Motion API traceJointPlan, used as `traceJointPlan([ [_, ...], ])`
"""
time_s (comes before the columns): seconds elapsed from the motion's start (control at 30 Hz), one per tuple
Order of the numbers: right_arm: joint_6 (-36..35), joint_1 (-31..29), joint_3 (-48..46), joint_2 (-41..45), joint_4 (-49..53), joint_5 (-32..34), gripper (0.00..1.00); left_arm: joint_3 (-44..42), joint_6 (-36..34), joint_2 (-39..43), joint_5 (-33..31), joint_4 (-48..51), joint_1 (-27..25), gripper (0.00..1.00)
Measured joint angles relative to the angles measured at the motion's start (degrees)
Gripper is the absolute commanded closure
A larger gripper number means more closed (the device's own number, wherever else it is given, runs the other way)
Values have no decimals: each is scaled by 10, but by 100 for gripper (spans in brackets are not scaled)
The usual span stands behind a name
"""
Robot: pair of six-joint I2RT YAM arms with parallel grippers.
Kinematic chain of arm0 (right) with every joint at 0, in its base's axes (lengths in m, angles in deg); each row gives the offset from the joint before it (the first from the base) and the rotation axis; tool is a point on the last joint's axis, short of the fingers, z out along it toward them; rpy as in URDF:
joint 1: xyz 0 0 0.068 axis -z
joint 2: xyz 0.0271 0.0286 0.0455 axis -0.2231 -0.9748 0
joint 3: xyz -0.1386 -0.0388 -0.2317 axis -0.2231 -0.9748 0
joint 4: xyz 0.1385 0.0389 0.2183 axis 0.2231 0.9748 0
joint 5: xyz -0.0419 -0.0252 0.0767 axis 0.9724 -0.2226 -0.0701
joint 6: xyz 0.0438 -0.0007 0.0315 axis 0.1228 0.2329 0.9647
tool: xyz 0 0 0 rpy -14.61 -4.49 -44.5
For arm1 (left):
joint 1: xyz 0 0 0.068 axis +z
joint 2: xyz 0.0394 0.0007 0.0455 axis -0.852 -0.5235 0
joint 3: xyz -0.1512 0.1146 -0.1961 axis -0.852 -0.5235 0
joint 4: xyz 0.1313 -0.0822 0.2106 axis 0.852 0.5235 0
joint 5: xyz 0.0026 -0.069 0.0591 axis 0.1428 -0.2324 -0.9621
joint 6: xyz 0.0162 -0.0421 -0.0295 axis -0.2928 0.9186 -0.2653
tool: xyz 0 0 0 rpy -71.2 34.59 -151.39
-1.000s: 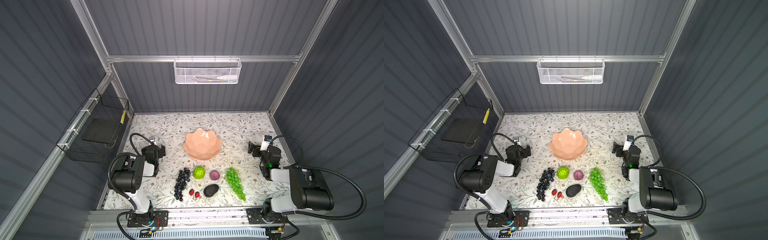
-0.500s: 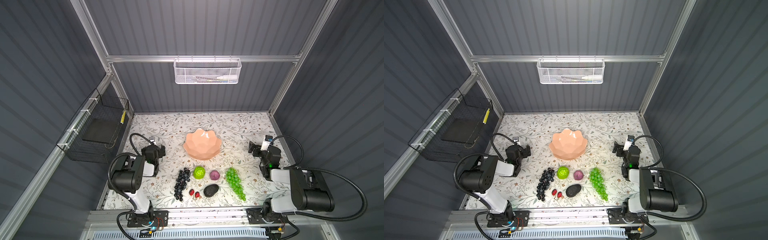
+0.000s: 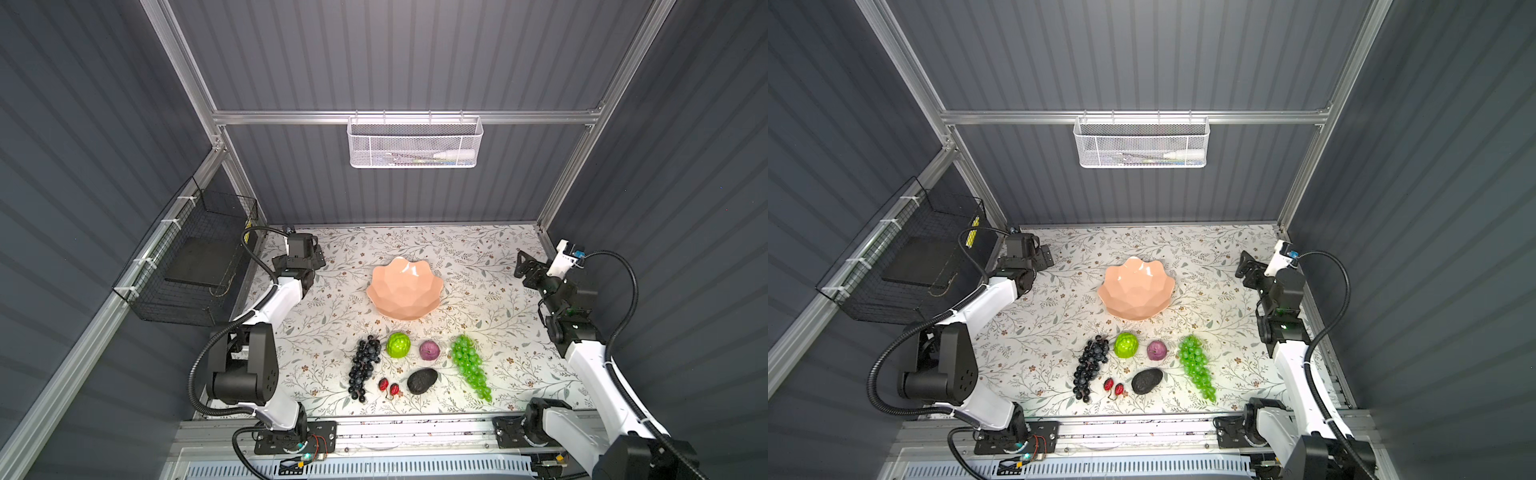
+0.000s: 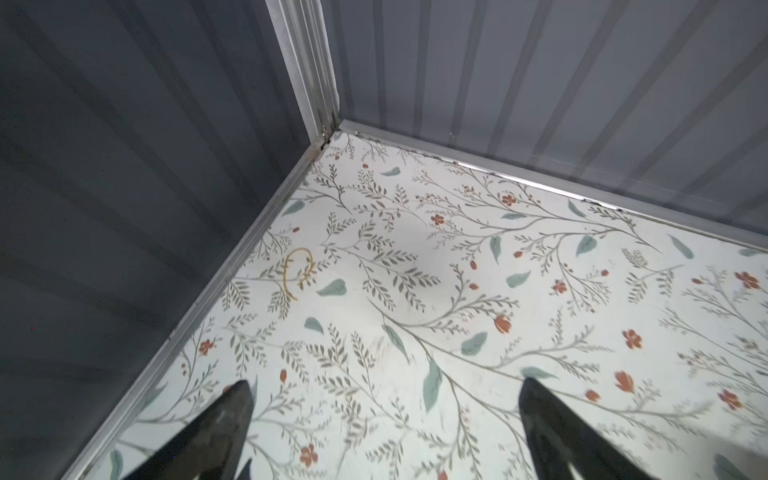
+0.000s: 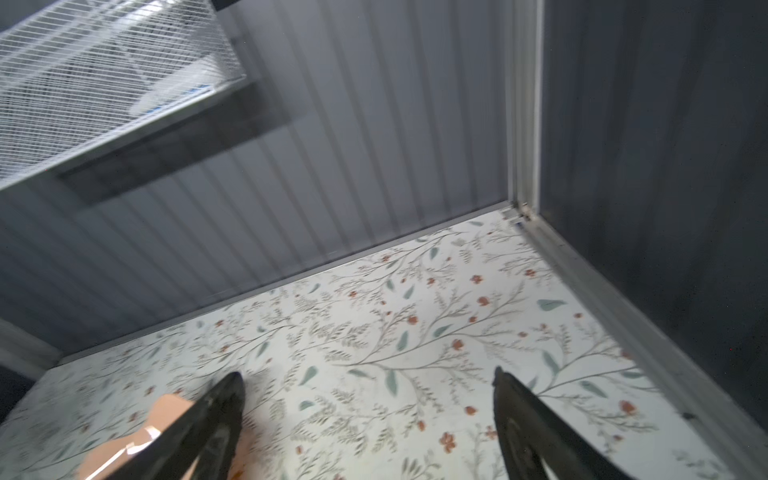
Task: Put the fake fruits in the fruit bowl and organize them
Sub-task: 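Raise both arms from the rest pose toward the fruits, then lower the right gripper onto the purple fruit and close on it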
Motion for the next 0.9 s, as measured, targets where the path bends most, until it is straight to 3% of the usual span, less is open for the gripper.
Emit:
traceJointPlan([
  [0.23, -12, -215, 78, 7, 233, -18, 17, -53, 62, 93, 35, 124, -95, 0],
  [0.47, -5, -418, 119, -97, 393, -5, 21, -105, 96, 130, 69, 179, -105, 0],
  [0.63, 9, -485, 120, -183, 437, 11, 19, -105, 105, 135, 92, 181, -105, 0],
  [0.9, 9, -510, 134, -289, 437, 19, 19, -121, 117, 137, 121, 174, -105, 0],
])
